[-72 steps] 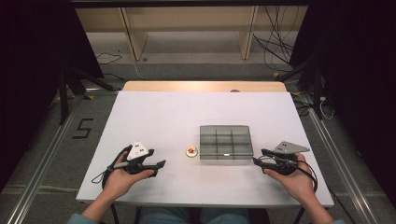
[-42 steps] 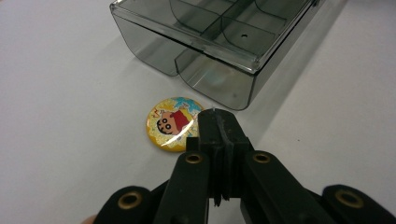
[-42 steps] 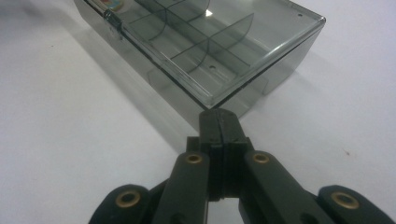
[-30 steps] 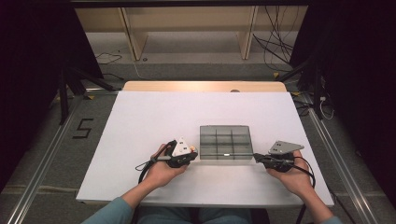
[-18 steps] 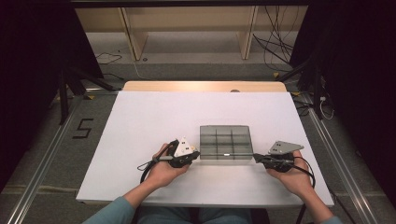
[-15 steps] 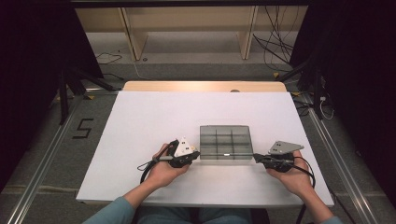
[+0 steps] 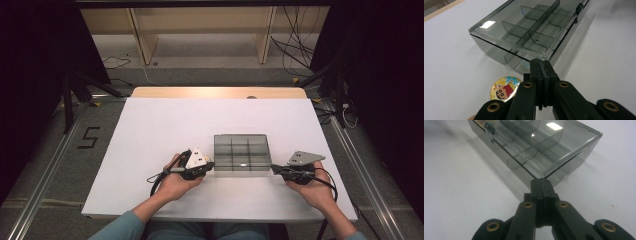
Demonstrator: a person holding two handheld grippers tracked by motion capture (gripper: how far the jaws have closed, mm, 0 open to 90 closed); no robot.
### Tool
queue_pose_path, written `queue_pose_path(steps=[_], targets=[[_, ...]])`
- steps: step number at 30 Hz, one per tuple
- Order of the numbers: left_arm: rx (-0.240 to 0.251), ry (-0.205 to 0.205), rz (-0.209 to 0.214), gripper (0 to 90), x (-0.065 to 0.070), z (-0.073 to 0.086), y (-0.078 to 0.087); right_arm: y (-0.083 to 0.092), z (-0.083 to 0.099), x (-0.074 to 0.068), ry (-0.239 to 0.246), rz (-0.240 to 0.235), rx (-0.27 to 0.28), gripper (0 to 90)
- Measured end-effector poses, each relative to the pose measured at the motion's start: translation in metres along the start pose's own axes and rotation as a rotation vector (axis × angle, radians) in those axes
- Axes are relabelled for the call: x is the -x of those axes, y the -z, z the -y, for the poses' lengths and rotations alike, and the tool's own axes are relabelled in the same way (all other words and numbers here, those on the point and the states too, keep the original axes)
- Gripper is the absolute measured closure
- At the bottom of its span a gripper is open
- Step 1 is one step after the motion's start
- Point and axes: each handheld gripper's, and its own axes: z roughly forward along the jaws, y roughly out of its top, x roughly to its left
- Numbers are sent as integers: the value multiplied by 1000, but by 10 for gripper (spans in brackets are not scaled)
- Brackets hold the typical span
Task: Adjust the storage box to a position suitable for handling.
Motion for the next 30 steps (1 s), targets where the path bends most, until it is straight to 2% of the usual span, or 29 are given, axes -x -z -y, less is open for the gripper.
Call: queue_pose_path(steps=[5,11,12,13,14,25,30], targets=[[8,-2,1,895,0,0,1,3,-4,0,-3,14,37,900],[8,-2,1,895,0,0,1,3,-4,0,-3,14,37,900],[101,-9,-51,895,4,-18,-2,3,-4,0,-3,14,37,900],[101,-9,-51,895,4,-18,-2,3,-4,0,-3,14,37,900],[101,-9,-51,895,4,-18,-2,8,-19,2,-20,69,151,900],[109,-13,-58,895,4,-20,-2,8,-20,3,-21,70,152,900],[131,-12,-81,895,3,-25,-3,8,-23,4,-26,78,168,900]])
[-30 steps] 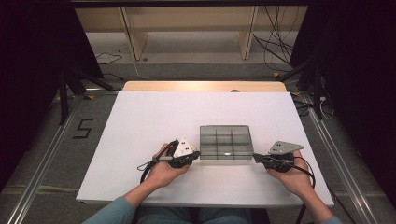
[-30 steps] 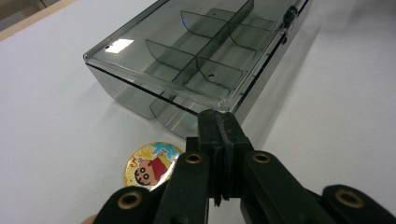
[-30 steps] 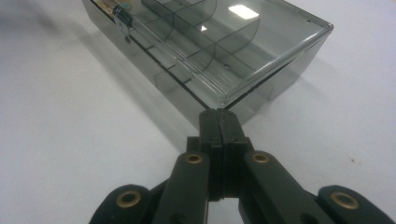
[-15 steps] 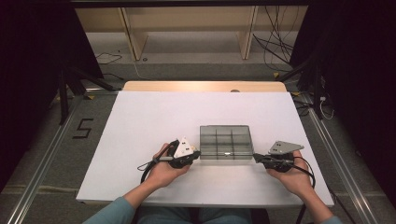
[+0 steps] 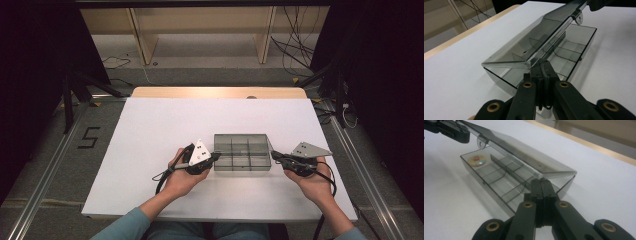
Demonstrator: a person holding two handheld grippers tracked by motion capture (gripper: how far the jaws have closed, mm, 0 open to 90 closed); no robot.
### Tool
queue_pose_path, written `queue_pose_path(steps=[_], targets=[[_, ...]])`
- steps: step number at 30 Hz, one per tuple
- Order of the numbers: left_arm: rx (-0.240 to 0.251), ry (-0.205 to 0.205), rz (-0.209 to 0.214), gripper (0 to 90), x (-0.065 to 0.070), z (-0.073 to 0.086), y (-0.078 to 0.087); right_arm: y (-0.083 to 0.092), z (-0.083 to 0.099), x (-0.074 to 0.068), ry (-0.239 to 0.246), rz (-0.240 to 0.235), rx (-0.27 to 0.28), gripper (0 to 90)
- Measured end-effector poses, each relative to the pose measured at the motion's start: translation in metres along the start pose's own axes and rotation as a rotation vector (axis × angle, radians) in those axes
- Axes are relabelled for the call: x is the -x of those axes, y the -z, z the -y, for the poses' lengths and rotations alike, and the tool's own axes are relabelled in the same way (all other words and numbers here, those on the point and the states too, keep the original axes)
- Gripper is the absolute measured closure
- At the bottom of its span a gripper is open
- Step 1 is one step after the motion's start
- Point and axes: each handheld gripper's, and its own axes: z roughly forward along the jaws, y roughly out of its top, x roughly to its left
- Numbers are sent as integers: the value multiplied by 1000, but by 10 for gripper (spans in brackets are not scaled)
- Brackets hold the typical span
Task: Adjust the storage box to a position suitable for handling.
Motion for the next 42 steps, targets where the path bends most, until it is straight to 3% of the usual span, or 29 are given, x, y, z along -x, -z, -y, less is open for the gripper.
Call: queue_pose_path(steps=[11,15,19,29,37,42], targets=[[37,16,-36,895,-1,-6,-3,-4,-5,1,-4,51,18,900],[39,16,-37,895,-1,-7,-3,-7,-4,1,18,85,-17,789],[47,19,-43,895,-2,-8,-4,-9,-5,2,33,127,-13,696],[37,6,-63,894,-5,-7,-2,-13,-11,3,54,166,62,736],[14,-1,-130,785,-15,2,5,-14,-15,3,68,182,95,771],[63,-19,-170,663,-23,1,5,-16,-18,4,81,193,111,786]])
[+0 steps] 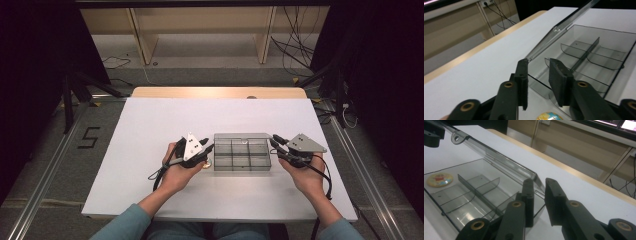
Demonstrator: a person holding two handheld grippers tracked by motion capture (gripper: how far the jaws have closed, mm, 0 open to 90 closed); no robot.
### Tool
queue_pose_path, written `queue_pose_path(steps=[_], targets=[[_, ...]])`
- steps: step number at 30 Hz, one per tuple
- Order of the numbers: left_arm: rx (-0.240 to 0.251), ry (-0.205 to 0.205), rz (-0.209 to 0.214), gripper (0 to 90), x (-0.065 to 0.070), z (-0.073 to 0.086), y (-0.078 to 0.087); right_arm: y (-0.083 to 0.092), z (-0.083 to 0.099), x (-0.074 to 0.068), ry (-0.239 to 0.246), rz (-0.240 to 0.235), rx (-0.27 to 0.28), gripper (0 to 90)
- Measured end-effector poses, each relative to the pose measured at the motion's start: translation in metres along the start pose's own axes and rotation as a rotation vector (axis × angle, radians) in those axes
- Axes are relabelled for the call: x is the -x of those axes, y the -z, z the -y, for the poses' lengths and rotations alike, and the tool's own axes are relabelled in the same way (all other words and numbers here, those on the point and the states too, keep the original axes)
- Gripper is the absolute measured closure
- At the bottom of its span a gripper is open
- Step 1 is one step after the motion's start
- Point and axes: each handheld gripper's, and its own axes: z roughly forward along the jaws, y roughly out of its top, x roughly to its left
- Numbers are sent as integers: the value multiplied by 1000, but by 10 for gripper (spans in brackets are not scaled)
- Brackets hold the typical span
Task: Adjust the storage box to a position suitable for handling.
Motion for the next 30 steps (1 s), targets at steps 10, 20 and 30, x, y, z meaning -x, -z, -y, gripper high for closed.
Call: queue_pose_path(steps=[10,20,30], targets=[[71,-80,-40,667,-7,-10,-6,-6,-6,2,3,24,27,799],[99,-97,-36,725,-9,-17,-13,-12,-11,6,-5,43,43,815],[112,-92,-32,771,-10,-23,-18,-16,-15,8,-15,56,52,820]])
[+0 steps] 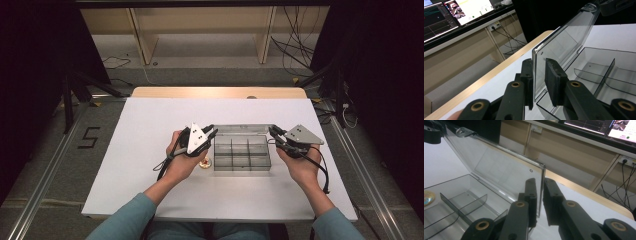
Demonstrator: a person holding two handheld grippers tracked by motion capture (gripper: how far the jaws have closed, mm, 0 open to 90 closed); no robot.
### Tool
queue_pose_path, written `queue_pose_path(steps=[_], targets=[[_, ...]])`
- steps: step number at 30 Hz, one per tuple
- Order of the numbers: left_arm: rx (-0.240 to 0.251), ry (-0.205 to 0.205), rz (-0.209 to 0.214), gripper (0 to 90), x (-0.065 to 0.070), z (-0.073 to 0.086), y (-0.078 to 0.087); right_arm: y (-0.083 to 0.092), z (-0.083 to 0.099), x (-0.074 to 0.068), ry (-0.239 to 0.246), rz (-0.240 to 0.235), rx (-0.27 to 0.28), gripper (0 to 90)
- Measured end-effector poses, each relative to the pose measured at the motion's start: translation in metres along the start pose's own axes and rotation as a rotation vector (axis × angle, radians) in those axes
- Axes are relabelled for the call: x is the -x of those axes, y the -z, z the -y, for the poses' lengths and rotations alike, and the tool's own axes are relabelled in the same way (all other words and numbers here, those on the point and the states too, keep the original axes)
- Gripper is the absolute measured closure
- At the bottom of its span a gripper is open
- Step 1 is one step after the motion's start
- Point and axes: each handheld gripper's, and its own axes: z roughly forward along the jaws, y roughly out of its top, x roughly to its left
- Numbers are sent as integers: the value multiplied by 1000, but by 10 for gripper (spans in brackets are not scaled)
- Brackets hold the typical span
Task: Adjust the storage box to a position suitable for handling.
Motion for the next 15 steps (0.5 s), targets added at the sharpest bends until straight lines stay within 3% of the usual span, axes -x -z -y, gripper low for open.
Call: queue_pose_path(steps=[15], targets=[[-1,31,-8,813,-4,-4,-6,-5,-1,2,-22,12,0,821]])
